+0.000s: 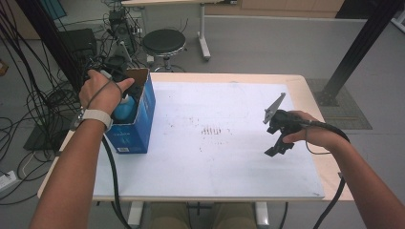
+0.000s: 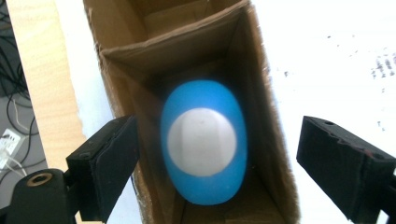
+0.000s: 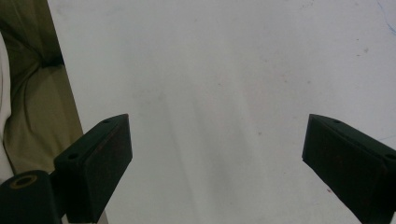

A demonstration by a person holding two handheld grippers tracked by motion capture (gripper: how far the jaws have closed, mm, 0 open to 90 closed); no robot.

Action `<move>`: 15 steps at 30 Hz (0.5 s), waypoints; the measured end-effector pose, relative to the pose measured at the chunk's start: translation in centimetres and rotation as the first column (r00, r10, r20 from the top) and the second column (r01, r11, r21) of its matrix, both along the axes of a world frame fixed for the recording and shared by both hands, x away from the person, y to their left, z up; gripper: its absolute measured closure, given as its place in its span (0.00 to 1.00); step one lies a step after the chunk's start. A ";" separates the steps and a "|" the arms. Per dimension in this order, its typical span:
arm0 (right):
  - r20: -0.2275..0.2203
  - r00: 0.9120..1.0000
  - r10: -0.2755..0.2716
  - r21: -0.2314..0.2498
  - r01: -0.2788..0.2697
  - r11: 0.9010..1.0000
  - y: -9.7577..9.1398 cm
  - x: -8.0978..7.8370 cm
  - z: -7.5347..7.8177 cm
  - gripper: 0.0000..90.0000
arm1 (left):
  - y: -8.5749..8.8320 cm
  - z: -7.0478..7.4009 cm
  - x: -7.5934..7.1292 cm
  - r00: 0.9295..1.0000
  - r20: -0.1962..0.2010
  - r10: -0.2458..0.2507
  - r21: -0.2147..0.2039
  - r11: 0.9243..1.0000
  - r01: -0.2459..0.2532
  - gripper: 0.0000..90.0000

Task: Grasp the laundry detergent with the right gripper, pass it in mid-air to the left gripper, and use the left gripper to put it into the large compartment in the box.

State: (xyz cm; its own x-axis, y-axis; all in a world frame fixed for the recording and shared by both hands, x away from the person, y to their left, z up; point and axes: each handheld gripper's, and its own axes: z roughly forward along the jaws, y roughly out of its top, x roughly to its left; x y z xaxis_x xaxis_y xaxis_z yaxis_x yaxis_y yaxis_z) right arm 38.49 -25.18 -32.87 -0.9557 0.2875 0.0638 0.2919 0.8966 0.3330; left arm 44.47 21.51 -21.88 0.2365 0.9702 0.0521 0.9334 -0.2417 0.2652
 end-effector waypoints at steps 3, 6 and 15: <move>0.002 1.000 -0.001 0.001 0.001 1.000 -0.1 0.0 0.0 0.09 | -0.3 0.6 -0.2 1.000 0.018 -0.022 -0.012 1.000 0.022 0.15; 0.003 1.000 -0.006 0.001 0.006 1.000 -0.1 0.0 0.0 0.09 | -0.9 1.1 -0.4 0.998 0.042 -0.048 -0.012 0.999 0.048 0.15; 0.003 1.000 -0.006 -0.005 0.006 1.000 0.0 0.0 0.2 0.09 | -2.6 2.7 -0.9 0.985 0.072 -0.155 -0.031 0.987 0.157 0.14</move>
